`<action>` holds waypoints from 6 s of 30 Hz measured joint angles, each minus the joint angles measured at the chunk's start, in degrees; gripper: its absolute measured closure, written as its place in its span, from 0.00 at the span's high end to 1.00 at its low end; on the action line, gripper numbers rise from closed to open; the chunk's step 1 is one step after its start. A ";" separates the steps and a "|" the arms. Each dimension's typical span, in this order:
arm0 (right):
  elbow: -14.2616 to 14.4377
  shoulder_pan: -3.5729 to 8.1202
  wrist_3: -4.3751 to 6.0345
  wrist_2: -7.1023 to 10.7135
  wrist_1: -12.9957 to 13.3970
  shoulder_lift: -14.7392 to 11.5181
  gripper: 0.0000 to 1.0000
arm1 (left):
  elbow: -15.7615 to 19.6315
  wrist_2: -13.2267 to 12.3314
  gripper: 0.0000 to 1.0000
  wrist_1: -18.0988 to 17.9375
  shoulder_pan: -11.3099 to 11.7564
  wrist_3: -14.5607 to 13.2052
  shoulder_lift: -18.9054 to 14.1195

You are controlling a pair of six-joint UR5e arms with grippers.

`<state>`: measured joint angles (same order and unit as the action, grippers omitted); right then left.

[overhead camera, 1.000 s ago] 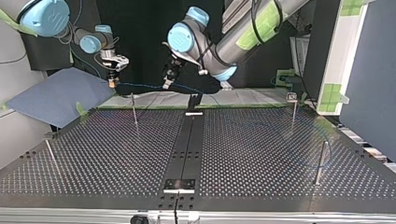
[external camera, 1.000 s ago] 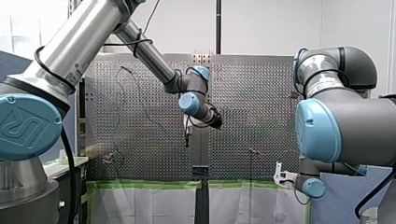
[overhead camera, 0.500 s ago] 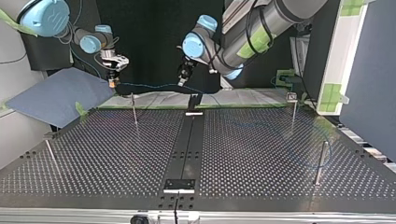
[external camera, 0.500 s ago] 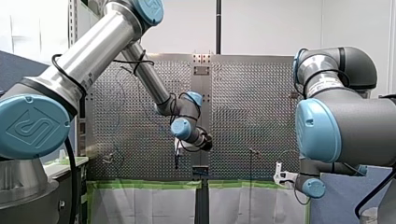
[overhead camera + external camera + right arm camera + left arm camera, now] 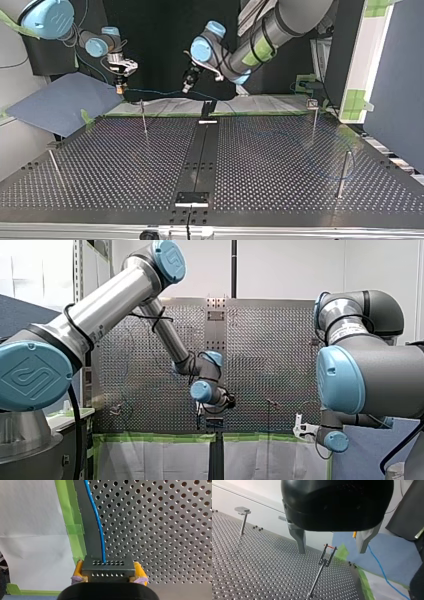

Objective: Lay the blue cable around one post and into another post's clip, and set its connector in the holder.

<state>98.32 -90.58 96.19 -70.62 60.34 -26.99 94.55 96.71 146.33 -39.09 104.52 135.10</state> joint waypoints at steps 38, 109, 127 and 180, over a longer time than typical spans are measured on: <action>0.00 -0.05 0.07 -0.23 0.14 0.00 0.00 | -7.10 7.39 1.00 -17.73 -1.53 -10.31 17.72; 0.00 0.00 0.62 -0.27 0.50 0.04 0.00 | -9.00 14.82 1.00 -20.46 -2.08 -15.16 20.40; -0.01 -0.22 0.51 -0.06 0.31 0.03 0.00 | -10.06 14.89 1.00 -18.66 1.11 -16.01 20.43; -0.07 0.92 0.53 -1.51 0.24 -0.01 0.00 | -11.20 13.80 0.01 -17.82 1.30 -16.07 20.39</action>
<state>98.25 -89.66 96.71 -72.12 60.58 -27.00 83.35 110.51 128.51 -37.79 88.45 155.49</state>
